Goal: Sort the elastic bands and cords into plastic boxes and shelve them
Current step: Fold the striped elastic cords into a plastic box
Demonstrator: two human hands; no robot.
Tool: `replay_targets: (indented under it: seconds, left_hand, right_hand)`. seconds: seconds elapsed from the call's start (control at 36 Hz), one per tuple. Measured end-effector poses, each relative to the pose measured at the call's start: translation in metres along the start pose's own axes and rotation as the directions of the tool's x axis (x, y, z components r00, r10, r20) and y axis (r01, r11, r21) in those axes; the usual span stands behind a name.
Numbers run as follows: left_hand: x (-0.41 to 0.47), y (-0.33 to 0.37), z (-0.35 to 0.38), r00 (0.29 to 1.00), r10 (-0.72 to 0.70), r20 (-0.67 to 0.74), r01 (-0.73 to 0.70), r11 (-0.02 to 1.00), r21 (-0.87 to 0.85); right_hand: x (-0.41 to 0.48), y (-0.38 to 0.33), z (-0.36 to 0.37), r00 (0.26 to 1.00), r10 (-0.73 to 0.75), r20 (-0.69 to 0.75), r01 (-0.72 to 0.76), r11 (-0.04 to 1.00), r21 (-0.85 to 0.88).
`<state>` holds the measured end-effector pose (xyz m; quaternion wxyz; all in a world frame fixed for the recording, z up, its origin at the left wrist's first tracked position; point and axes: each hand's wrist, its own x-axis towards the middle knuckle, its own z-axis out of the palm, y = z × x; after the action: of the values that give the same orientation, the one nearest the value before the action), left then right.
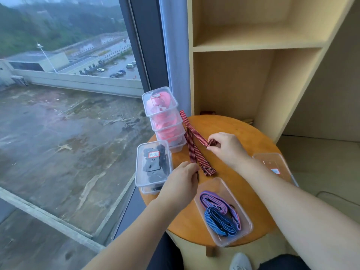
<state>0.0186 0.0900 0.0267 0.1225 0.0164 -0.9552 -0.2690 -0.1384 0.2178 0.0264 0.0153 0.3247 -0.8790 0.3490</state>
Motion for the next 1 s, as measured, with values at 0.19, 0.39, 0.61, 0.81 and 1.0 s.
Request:
replay_targets:
  seconds: [0.19, 0.39, 0.61, 0.81, 1.0]
  left_hand:
    - [0.027, 0.038, -0.028, 0.992, 0.053, -0.111, -0.061, 0.996, -0.064]
    - [0.029, 0.067, -0.035, 0.984, 0.091, -0.154, -0.124, 0.968, -0.22]
    - [0.026, 0.062, -0.039, 0.983, 0.027, -0.184, -0.115, 0.866, -0.487]
    - [0.025, 0.048, -0.051, 0.96, 0.06, -0.273, -0.181, 0.878, -0.443]
    - [0.023, 0.039, -0.066, 0.883, 0.383, -0.271, -0.385, 0.922, 0.048]
  right_hand:
    - [-0.025, -0.036, -0.066, 0.999, -0.031, -0.03, 0.037, 0.972, 0.232]
    - [-0.058, -0.058, -0.091, 0.999, -0.042, 0.029, 0.027, 0.915, 0.403]
    - [-0.07, -0.06, -0.07, 0.991, 0.111, 0.071, -0.131, 0.792, 0.596]
    - [-0.075, -0.075, -0.043, 0.953, 0.129, 0.275, -0.292, 0.635, 0.715]
    - [-0.064, -0.099, -0.053, 0.935, 0.209, 0.287, -0.355, 0.59, 0.726]
